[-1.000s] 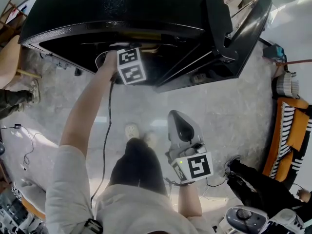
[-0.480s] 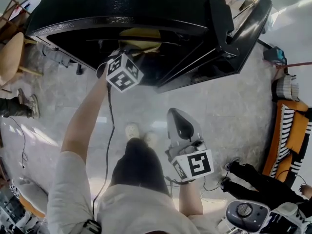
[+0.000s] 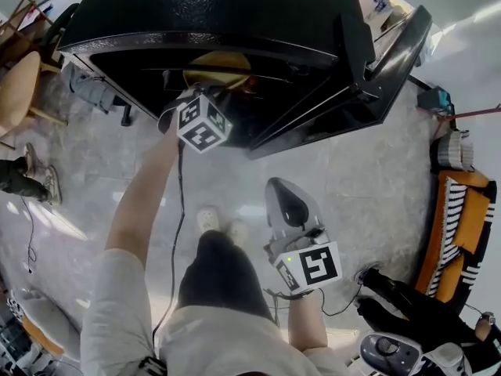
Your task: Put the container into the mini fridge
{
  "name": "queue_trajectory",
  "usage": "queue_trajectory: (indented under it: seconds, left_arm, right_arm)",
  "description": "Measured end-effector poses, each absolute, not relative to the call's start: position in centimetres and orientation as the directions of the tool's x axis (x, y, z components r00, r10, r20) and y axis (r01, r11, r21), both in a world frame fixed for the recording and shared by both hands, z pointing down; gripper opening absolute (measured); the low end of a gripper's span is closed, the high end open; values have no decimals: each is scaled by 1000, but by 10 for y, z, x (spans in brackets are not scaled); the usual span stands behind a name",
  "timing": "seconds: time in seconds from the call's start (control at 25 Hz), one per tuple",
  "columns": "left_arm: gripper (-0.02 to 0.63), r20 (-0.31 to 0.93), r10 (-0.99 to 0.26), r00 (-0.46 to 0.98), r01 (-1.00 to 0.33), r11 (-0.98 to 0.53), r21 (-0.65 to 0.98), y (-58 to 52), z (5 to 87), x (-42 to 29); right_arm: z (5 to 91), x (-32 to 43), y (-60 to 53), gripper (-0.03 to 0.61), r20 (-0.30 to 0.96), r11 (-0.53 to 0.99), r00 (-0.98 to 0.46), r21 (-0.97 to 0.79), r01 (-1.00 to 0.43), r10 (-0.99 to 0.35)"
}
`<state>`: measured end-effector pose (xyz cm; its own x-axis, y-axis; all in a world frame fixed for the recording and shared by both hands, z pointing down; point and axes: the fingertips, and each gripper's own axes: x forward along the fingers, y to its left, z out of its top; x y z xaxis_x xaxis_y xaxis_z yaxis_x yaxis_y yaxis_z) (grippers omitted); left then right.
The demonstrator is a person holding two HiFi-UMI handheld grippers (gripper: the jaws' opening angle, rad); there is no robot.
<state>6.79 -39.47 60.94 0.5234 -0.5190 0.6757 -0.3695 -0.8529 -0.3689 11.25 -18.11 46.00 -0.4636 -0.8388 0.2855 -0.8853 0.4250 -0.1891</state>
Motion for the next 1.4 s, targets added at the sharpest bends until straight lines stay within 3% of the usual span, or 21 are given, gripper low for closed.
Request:
queue_trajectory:
  seconds: [0.16, 0.32, 0.48, 0.88, 1.4]
  left_arm:
    - [27, 673, -537, 510, -386, -841, -379, -407, 606, 68]
    - [74, 643, -541, 542, -419, -837, -352, -404, 596, 70]
    - [2, 575, -576, 581, -513, -808, -291, -397, 578, 64]
    - [2, 447, -586, 676, -608, -786, -112, -345, 533, 53]
    - [2, 305, -622, 721, -639, -767, -54, -263, 457, 28]
  right_arm:
    - [462, 112, -181, 2, 293, 425, -463, -189, -885, -836]
    - [461, 114, -182, 2, 290, 423, -463, -192, -886, -838]
    - [456, 114, -185, 1, 282, 428, -467, -191, -883, -838]
    - [444, 110, -194, 2, 266, 439, -471, -171, -882, -841]
    - [419, 91, -192, 2, 243, 475, -498, -150, -867, -833]
